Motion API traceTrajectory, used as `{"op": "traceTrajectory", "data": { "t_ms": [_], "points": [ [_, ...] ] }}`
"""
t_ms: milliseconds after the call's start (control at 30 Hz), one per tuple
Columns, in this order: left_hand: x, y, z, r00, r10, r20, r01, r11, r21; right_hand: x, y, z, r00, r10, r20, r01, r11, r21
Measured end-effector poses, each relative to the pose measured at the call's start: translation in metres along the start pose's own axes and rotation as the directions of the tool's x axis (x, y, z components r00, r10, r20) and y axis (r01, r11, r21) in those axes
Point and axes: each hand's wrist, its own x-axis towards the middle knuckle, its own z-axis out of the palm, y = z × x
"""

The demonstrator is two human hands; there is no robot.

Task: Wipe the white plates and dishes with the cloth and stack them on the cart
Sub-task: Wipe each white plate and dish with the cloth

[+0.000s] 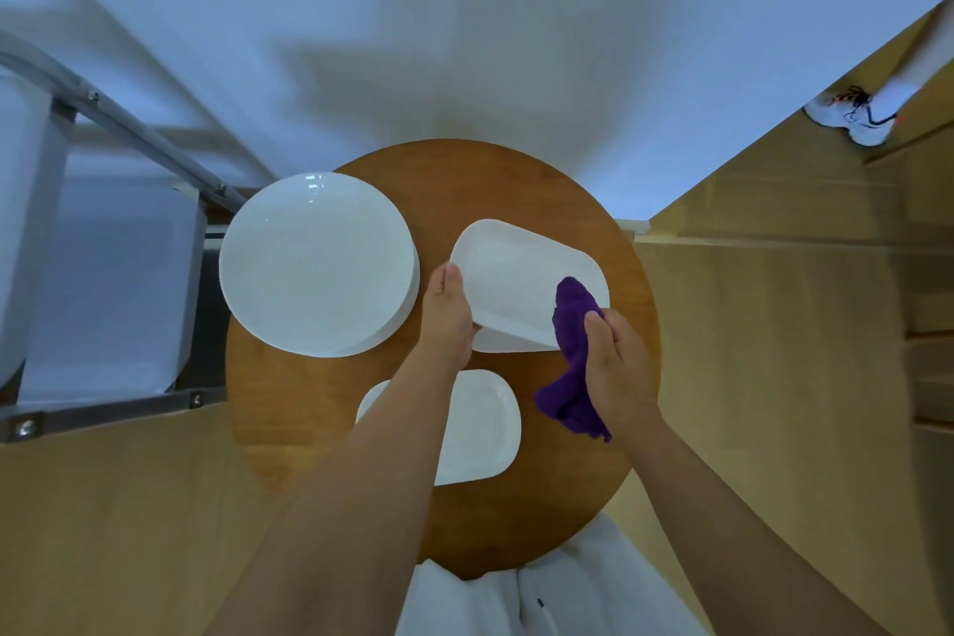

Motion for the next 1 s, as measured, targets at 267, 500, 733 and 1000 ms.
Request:
{"op": "traceTrajectory", "data": {
  "t_ms": [267,500,733,1000],
  "points": [
    [-0.05,0.016,-0.018,0.997,0.059,-0.052,-0.072,0.954,-0.292,-0.01,-0.041,-0.039,0.979,0.201,-0.034,-0.192,0.966,0.172],
    [-0.129,0.019,-0.033,0.995,0.099,0.001,-0.09,0.908,-0.41,-0.051,-0.06,-0.018,0.912,-0.221,-0.345,0.028,0.874,-0.484],
    [-0.163,0.024,-0.054,0.977,0.212,0.036,-0.192,0.934,-0.3,-0.077,-0.081,0.006,0.881,-0.342,-0.326,0.137,0.845,-0.517],
    [-0.191,0.037,-0.075,0.906,0.402,0.129,-0.382,0.911,-0.153,-0.099,-0.131,0.048,0.792,-0.59,-0.155,0.407,0.701,-0.586]
  ]
}}
